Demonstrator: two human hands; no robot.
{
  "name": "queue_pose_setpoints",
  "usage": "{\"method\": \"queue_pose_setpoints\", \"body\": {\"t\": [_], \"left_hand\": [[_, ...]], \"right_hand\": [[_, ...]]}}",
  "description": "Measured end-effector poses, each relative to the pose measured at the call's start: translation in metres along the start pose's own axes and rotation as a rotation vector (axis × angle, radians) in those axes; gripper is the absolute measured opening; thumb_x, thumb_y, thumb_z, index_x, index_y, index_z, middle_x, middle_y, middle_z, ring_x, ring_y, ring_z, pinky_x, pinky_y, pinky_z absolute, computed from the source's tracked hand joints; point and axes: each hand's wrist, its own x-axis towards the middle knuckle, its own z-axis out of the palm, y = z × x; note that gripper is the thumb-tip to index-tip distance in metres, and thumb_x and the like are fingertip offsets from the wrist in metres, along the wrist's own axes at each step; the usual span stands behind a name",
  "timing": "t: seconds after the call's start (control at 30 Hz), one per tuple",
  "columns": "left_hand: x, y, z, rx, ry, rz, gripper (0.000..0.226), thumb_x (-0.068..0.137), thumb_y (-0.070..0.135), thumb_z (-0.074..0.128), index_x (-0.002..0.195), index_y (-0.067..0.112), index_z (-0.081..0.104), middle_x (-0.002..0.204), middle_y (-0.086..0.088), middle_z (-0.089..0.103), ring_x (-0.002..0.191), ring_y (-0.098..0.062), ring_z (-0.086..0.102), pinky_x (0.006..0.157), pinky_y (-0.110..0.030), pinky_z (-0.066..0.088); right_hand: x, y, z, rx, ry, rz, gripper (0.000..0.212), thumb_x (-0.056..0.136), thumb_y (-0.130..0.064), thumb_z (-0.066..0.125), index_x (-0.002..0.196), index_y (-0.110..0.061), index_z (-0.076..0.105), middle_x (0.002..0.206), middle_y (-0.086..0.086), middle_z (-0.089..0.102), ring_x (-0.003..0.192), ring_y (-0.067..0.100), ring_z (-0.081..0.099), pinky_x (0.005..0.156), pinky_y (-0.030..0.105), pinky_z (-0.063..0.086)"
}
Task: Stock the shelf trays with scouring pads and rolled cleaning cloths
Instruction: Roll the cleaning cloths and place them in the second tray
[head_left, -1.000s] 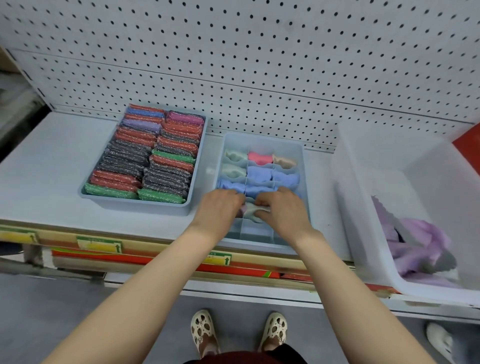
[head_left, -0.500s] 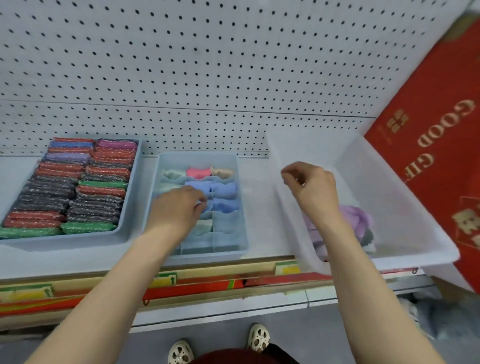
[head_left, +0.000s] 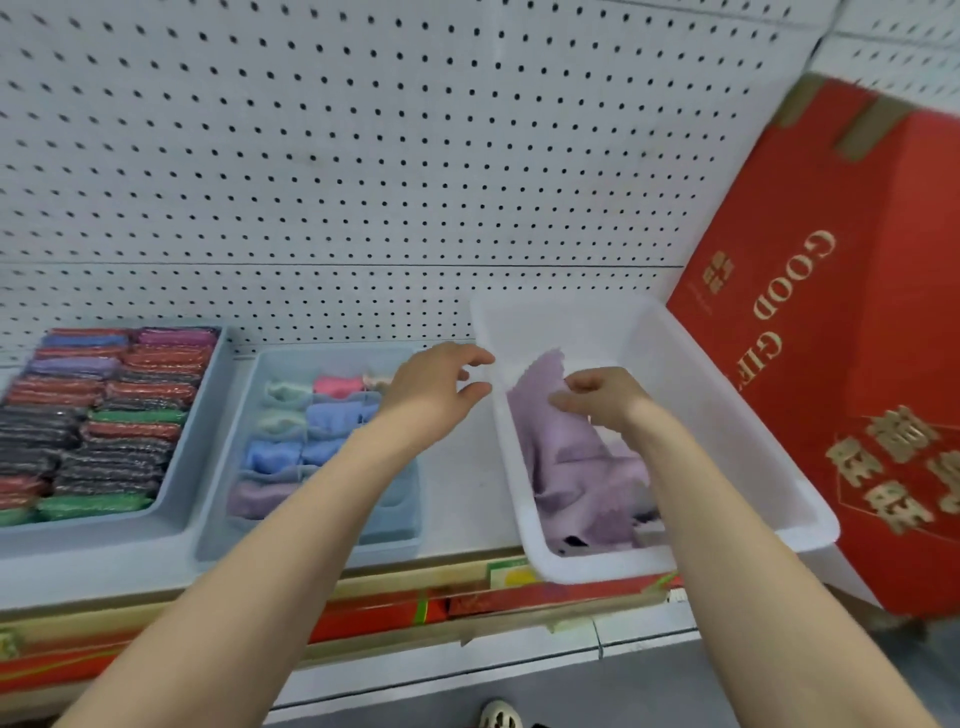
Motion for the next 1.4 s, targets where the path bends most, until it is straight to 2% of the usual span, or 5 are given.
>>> {"method": "queue_pose_setpoints", "body": {"t": [0.3, 0.47, 0.7, 1.07, 1.4], "left_hand": [[0.031, 0.045, -0.02, -0.268, -0.021, 0.156, 0.071, 0.09, 0.029, 0.066, 0.15, 0.031, 0.03, 0.152, 0.009, 0.038, 0.139, -0.007, 0.034, 0.114, -0.029, 0.03], [0.043, 0.072, -0.041, -0.467, -0.03, 0.211, 0.055, 0.082, 0.022, 0.076, 0.131, 0.033, 0.054, 0.103, 0.011, 0.066, 0.106, -0.003, 0.059, 0.102, -0.035, 0.046], [0.045, 0.094, -0.066, -0.667, -0.102, 0.241, 0.072, 0.075, 0.033, 0.08, 0.137, 0.037, 0.043, 0.128, 0.009, 0.059, 0.125, -0.003, 0.05, 0.089, -0.014, 0.049], [0.024, 0.079, -0.085, -0.373, 0.074, 0.122, 0.032, 0.078, 0.027, 0.08, 0.061, 0.022, 0.053, 0.055, 0.014, 0.047, 0.056, -0.005, 0.043, 0.055, -0.024, 0.035], [-0.006, -0.025, -0.113, -0.476, 0.425, -0.155, 0.021, 0.079, 0.013, 0.076, 0.071, 0.032, 0.07, 0.063, 0.013, 0.066, 0.063, -0.008, 0.058, 0.071, -0.026, 0.048]], "right_hand": [[-0.036, -0.068, -0.062, -0.167, 0.085, -0.441, 0.027, 0.093, -0.028, 0.064, 0.09, -0.002, 0.071, 0.078, 0.009, 0.064, 0.072, 0.026, 0.052, 0.066, 0.029, 0.042], [-0.043, -0.091, -0.071, 0.165, 0.099, -0.571, 0.013, 0.095, -0.013, 0.06, 0.089, -0.011, 0.071, 0.085, 0.004, 0.069, 0.079, 0.013, 0.06, 0.083, 0.03, 0.046], [-0.056, -0.122, -0.079, 0.415, -0.126, -0.57, 0.013, 0.1, -0.014, 0.051, 0.097, -0.01, 0.063, 0.085, 0.006, 0.069, 0.074, 0.017, 0.067, 0.069, 0.024, 0.054], [-0.055, -0.143, -0.06, 0.363, 0.115, -0.59, 0.003, 0.085, -0.016, 0.075, 0.088, -0.017, 0.074, 0.083, 0.001, 0.071, 0.079, 0.012, 0.065, 0.071, 0.03, 0.051], [-0.048, -0.14, -0.047, 0.683, 0.172, -0.423, 0.009, 0.086, -0.028, 0.072, 0.084, -0.021, 0.067, 0.076, -0.006, 0.065, 0.06, 0.006, 0.058, 0.046, 0.02, 0.042]]}}
